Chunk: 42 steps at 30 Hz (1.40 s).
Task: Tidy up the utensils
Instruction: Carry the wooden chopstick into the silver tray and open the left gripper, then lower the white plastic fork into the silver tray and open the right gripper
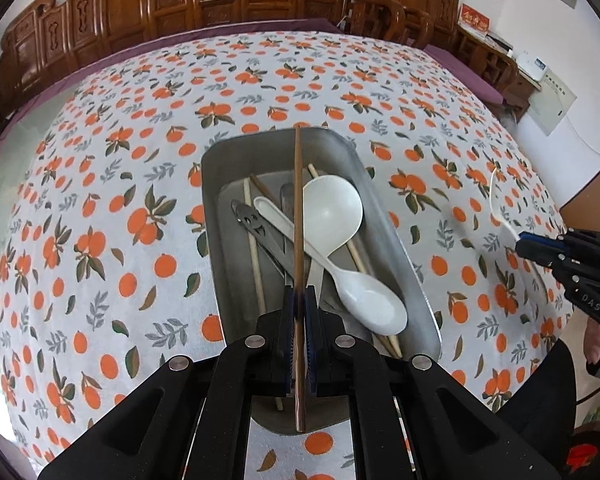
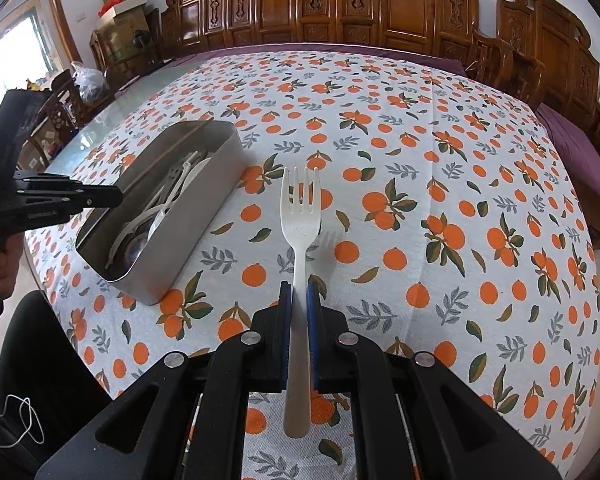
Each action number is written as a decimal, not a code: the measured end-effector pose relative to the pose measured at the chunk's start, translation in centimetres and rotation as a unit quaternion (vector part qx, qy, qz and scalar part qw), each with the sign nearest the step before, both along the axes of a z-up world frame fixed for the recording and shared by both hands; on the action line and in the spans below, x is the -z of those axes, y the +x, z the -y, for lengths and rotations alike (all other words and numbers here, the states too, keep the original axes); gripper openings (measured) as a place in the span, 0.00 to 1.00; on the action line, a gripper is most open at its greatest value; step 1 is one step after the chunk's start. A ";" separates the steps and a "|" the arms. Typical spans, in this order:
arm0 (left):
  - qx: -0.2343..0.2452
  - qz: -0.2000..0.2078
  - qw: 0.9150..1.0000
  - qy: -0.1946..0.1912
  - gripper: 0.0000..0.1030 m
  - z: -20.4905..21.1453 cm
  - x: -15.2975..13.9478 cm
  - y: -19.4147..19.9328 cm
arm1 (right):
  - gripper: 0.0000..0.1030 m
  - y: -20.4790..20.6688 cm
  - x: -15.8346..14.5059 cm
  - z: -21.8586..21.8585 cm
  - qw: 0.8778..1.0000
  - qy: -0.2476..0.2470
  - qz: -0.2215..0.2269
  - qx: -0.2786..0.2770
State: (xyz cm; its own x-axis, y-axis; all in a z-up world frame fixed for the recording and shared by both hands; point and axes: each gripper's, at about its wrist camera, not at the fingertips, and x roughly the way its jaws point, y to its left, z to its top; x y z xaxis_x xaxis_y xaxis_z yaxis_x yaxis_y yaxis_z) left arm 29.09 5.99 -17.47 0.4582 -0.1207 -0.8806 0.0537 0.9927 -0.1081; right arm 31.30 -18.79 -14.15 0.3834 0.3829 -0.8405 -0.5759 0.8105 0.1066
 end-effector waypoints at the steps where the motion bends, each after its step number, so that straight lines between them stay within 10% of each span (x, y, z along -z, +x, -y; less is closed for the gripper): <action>1: 0.001 -0.002 1.000 0.001 0.04 0.0 0.2 0.1 | 0.09 0.0 0.0 0.0 1.000 -0.001 0.000 0.000; 42: -0.058 0.062 0.996 -0.029 0.05 -6.5 -3.9 -4.6 | 0.09 0.1 -3.2 -14.0 0.996 0.023 0.003 -0.087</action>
